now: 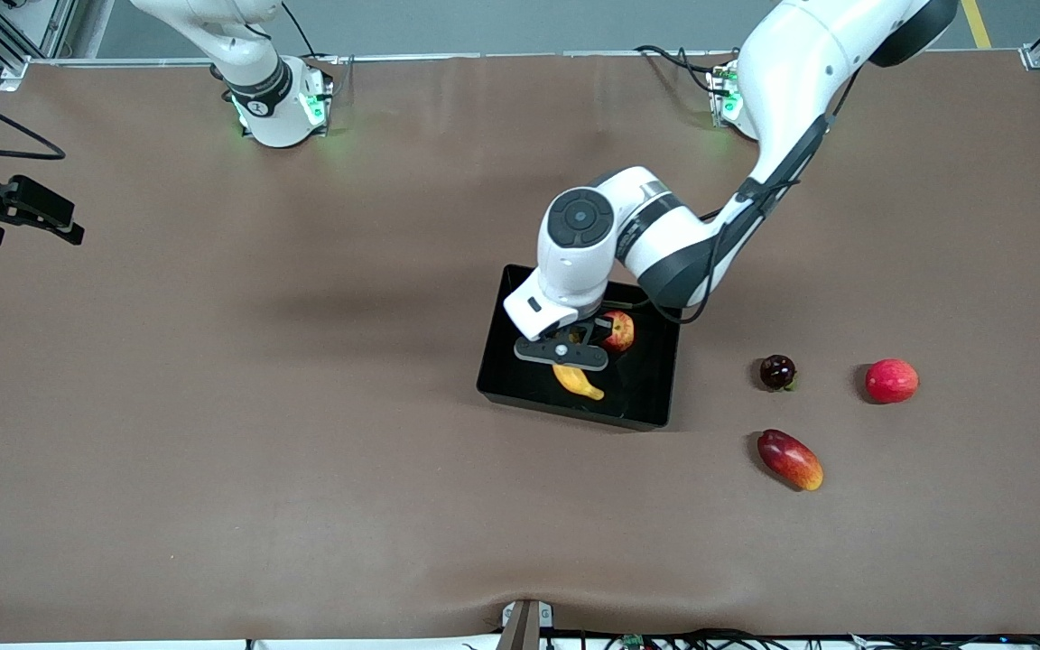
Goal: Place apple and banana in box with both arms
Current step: 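Carry the banana over the black box with the left gripper, then lower the banana into the box and open the left gripper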
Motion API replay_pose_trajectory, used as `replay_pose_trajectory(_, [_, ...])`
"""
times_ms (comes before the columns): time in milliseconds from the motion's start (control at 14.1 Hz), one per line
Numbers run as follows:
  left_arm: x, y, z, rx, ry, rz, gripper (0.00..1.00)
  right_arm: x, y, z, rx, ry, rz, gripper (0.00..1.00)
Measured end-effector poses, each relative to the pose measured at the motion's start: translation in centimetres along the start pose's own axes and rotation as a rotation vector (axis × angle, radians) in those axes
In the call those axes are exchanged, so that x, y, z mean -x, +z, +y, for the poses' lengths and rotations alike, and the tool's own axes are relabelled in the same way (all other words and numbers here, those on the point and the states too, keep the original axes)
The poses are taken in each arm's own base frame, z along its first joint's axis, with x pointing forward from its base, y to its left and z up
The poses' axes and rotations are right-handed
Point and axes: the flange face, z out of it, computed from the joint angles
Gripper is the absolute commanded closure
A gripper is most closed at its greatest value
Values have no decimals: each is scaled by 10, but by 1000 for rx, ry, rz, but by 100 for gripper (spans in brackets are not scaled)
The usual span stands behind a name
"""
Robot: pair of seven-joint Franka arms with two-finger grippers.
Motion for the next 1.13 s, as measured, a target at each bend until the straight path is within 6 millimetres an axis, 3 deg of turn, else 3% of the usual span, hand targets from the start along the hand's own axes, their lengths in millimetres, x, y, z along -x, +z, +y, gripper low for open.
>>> replay_pose_trajectory(354, [13, 40, 26, -58, 37, -12, 100, 0, 0, 0, 0, 1, 0, 0])
replay_pose_trajectory(851, [26, 92, 42, -35, 62, -49, 100, 0, 0, 1, 0, 2, -1, 0])
replay_pose_trajectory(1134, [28, 111, 45, -16, 63, -54, 100, 0, 0, 1, 0, 2, -1, 0])
